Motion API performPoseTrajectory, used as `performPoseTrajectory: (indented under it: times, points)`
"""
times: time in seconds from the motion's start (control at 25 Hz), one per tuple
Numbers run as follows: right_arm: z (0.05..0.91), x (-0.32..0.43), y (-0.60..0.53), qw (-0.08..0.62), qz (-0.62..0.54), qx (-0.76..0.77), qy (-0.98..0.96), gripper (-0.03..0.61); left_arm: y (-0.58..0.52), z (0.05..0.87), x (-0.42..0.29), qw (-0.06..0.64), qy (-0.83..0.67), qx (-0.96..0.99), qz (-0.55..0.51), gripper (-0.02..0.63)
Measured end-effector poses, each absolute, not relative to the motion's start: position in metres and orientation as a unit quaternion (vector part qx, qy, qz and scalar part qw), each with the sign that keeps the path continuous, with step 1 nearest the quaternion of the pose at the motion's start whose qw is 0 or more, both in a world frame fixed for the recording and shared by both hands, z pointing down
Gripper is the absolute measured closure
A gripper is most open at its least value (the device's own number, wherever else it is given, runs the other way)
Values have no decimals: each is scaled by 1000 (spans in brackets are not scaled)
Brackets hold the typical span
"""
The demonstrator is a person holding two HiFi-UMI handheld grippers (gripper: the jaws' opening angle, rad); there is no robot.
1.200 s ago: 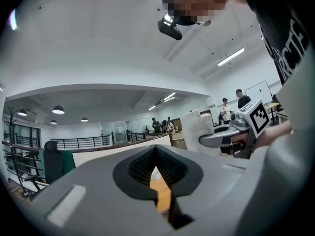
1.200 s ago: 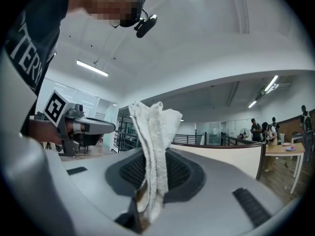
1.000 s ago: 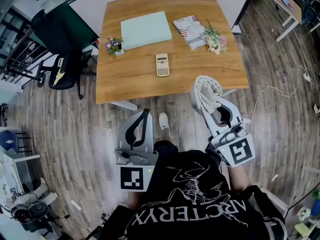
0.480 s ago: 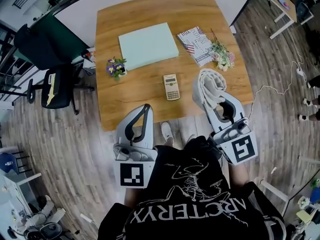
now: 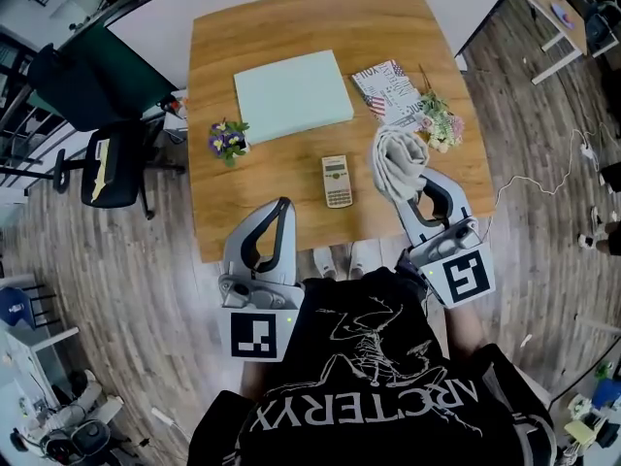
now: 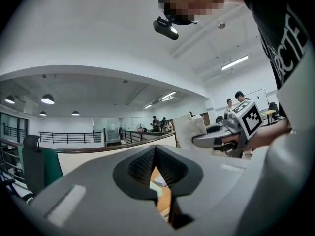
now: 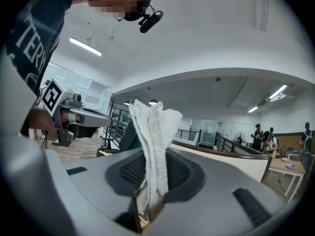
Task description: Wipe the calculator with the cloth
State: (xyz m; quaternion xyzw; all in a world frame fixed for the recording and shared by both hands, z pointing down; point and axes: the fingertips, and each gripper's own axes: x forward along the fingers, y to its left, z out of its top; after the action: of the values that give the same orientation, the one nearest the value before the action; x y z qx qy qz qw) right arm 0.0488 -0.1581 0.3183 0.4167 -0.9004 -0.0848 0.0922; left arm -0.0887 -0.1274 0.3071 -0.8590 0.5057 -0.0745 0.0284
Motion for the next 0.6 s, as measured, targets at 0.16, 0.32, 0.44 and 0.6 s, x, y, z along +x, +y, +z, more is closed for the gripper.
performPoseTrajectory:
  times: [0.16, 0.32, 0.44, 0.6]
  points:
    - [343, 43, -176, 167, -96, 390, -901, 492, -136, 305, -86, 37, 510, -856, -78, 604]
    - [400, 25, -210, 277, -129, 337, -891, 492, -135, 311, -88, 25, 520, -849, -87, 604]
    - [459, 6, -236, 356, -161, 280, -877, 492, -132, 312, -98, 23, 536, -838, -94, 604]
    - [541, -17, -260, 448, -161, 204, -856, 492, -121, 317, -117, -3, 576, -812, -96, 604]
